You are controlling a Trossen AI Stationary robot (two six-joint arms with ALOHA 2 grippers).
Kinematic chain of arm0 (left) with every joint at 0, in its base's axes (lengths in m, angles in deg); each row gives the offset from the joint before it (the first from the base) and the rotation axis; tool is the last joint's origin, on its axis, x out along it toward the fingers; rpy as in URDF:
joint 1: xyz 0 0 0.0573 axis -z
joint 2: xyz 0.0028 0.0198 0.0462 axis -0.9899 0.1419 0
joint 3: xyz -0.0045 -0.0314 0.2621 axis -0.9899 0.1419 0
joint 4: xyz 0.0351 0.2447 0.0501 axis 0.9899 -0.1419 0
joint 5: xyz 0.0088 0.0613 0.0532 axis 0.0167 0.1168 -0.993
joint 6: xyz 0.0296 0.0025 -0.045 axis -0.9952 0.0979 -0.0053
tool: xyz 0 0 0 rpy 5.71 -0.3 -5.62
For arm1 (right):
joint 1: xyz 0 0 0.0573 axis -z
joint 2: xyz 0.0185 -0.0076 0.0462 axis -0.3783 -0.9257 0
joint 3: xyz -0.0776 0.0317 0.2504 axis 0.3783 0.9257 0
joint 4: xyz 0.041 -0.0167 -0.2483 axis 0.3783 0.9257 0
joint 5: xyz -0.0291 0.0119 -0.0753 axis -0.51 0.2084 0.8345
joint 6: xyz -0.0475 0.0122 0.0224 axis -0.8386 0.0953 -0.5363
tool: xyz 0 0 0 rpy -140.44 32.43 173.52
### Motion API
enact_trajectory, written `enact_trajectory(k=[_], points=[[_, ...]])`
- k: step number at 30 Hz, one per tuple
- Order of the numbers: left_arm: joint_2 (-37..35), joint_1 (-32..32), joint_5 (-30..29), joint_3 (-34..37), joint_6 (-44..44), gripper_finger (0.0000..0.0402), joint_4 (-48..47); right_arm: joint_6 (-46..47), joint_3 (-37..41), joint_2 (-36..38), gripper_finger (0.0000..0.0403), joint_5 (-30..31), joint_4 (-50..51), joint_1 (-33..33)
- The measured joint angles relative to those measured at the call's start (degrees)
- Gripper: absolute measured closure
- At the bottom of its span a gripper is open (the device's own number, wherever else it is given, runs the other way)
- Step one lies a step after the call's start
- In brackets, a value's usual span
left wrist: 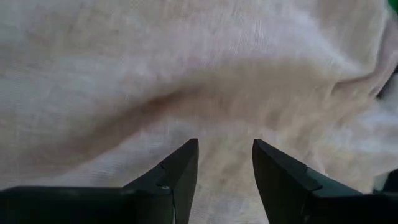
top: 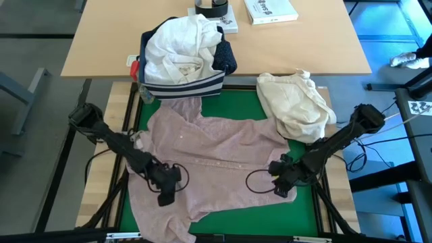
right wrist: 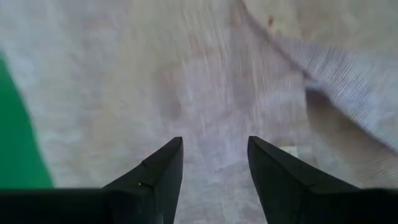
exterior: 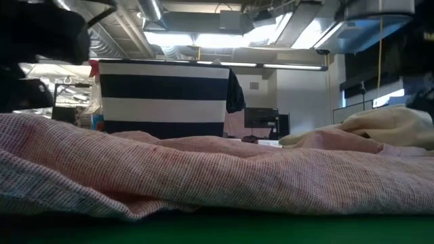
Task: Fold laundry
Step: Fold the red polo
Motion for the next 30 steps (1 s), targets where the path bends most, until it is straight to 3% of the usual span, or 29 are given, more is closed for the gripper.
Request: enact_trajectory(k=[5,11,14,20,24,30], points=[[6.25,3.23,2.64,0.06,1.26,0.0255,4.34,0.26,0.67,-2.43,0.0224,-8.14,0.41,-2.12],[14.33,5.73,9.32,-0.15,3.13,0.0255,26.09,3.99,0.62,-2.69,0.0224,-18.40,-1.47,-8.78],[16.45,5.89,14.83,-0.07,4.14,0.0255,31.84,5.20,0.08,-2.70,0.0224,-23.49,-1.10,-10.57],[12.91,3.11,26.48,-0.93,6.27,0.0255,29.67,2.83,-4.74,-1.73,0.0224,-20.59,1.95,-9.69],[5.90,2.18,23.20,-1.22,7.23,0.0255,28.28,-0.07,-7.75,-0.26,0.0224,-14.51,2.18,-8.02],[-3.67,5.56,7.69,-1.22,7.94,0.0255,24.17,-2.58,-9.94,0.75,0.0224,-5.36,1.61,-4.80]])
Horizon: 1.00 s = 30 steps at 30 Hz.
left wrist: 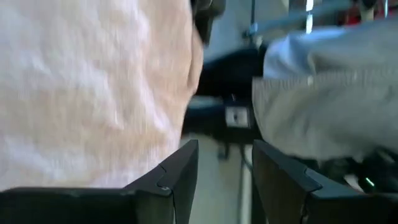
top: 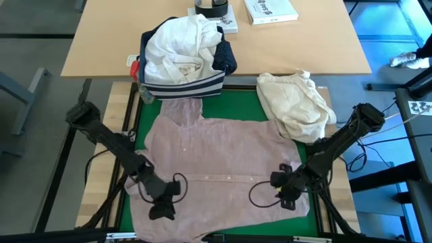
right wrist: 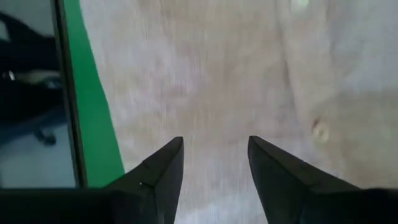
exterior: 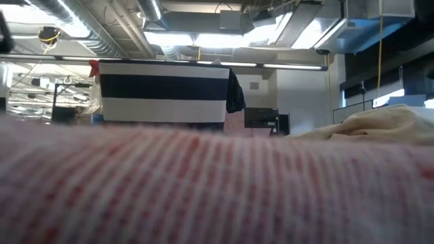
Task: Fold laundry
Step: Fold the red polo
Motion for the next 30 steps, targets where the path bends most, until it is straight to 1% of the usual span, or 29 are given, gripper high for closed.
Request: enact_trajectory(k=[4,6,7,11,14,16,17,19,22,25,27,30], points=[[-1.40,2.78,-12.83,0.00,-1.40,0.0255,0.49,-0.17,-0.22,0.05,0.0224,2.14,-2.91,2.60],[-1.37,2.20,-16.77,0.00,-4.47,0.0255,0.22,-0.15,-0.23,0.04,0.0224,2.88,-5.81,4.27],[-1.36,1.60,-17.34,0.00,-6.47,0.0255,0.20,-0.13,-0.23,0.07,0.0224,3.28,-7.07,4.95],[-1.28,-1.15,-15.99,0.00,-15.97,0.0251,0.20,-0.03,-0.23,0.07,0.0224,4.39,-15.02,6.87],[-1.28,-2.61,-10.62,0.00,-21.41,0.0236,0.18,-0.17,-0.23,0.07,0.0224,5.05,-23.76,6.73],[-1.28,-3.00,-6.89,0.00,-23.80,0.0222,-0.34,0.50,-0.23,-0.21,0.0224,3.65,-28.59,6.10],[-1.28,-2.98,-5.27,0.00,-25.16,0.0215,-0.44,1.50,-0.25,-0.28,0.0224,3.47,-30.64,5.64],[-1.25,-2.29,-2.96,-1.13,-28.75,0.0204,-2.07,2.96,-1.19,-0.58,0.0224,4.10,-31.51,4.30],[-0.77,-0.29,-5.05,-5.99,-32.17,0.0201,-7.69,2.94,-4.49,-1.78,0.0224,5.58,-30.92,2.11],[1.21,2.02,-9.56,-12.66,-33.99,0.0206,-15.30,1.10,-8.19,-3.88,0.0223,6.70,-30.21,0.29],[3.77,3.51,-12.58,-17.55,-33.99,0.0211,-19.56,-0.68,-10.77,-5.37,0.0223,7.08,-27.62,-1.03],[8.88,6.13,-14.89,-24.43,-32.12,0.0218,-25.14,-2.94,-14.28,-7.52,0.0223,7.10,-23.76,-2.95]])
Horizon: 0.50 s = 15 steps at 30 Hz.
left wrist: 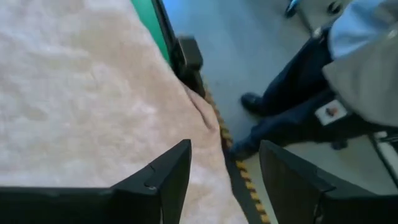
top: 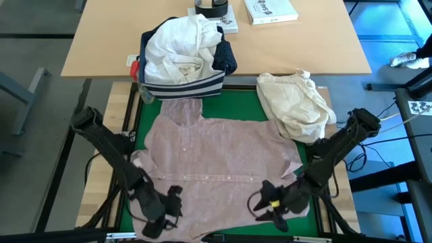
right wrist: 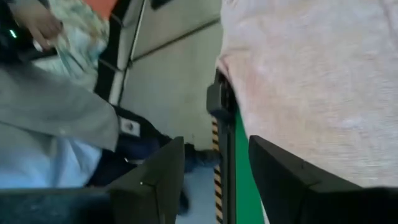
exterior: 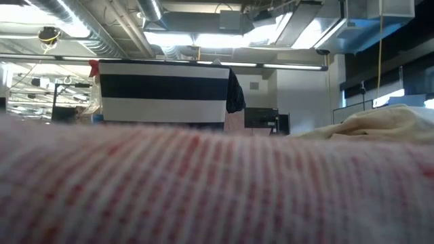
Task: Fold laundry
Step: Fold the red polo
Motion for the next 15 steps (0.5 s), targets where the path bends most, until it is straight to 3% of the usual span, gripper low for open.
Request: enact_trajectory(k=[8,15], points=[[16.46,6.55,-0.44,-19.27,11.69,0.0234,-12.36,-0.16,-1.94,-2.56,0.0223,1.32,2.38,-6.87],[27.88,10.45,-1.70,-23.30,19.43,0.0253,-16.68,-0.14,-1.95,-3.47,0.0223,3.04,7.23,-9.23]])
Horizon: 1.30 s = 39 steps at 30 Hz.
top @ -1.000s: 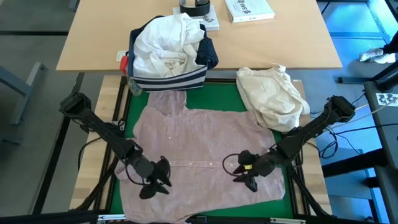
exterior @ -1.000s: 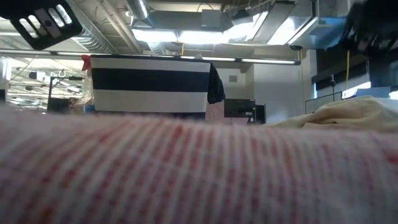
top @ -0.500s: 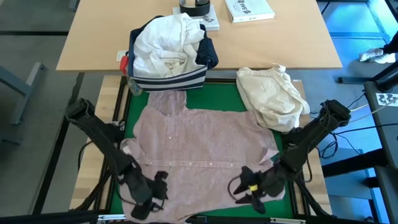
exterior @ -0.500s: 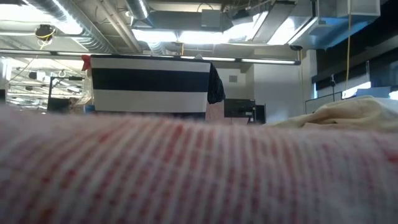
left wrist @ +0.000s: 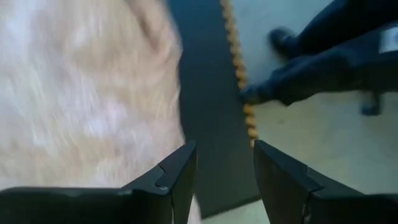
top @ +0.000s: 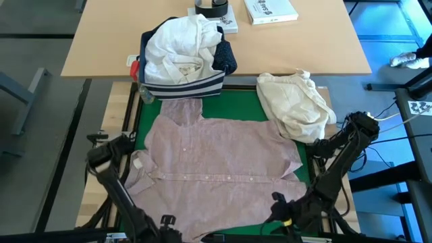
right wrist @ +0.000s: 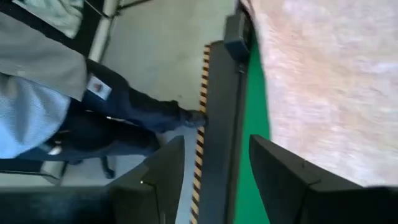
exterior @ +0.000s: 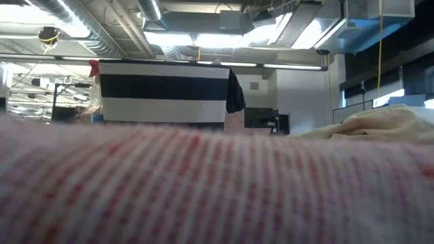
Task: Fold laundry
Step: Fold the red polo
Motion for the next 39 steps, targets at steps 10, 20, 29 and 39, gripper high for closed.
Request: enact_trajectory(k=[10,20,29,39], points=[[7.08,0.47,-4.10,-0.32,2.90,0.0289,-8.79,0.38,0.00,-0.04,0.0224,2.63,5.84,0.15],[6.75,-0.02,-2.65,-0.17,-3.73,0.0394,-10.18,0.50,0.00,-0.04,0.0224,7.86,10.54,0.15],[-6.81,-5.12,-2.87,-0.04,-9.29,0.0401,-16.48,0.50,0.00,-0.04,0.0224,9.63,11.19,0.15],[-11.28,-17.69,-18.68,7.89,-22.55,0.0401,-25.80,4.20,0.04,-0.04,0.0224,16.47,12.94,0.17]])
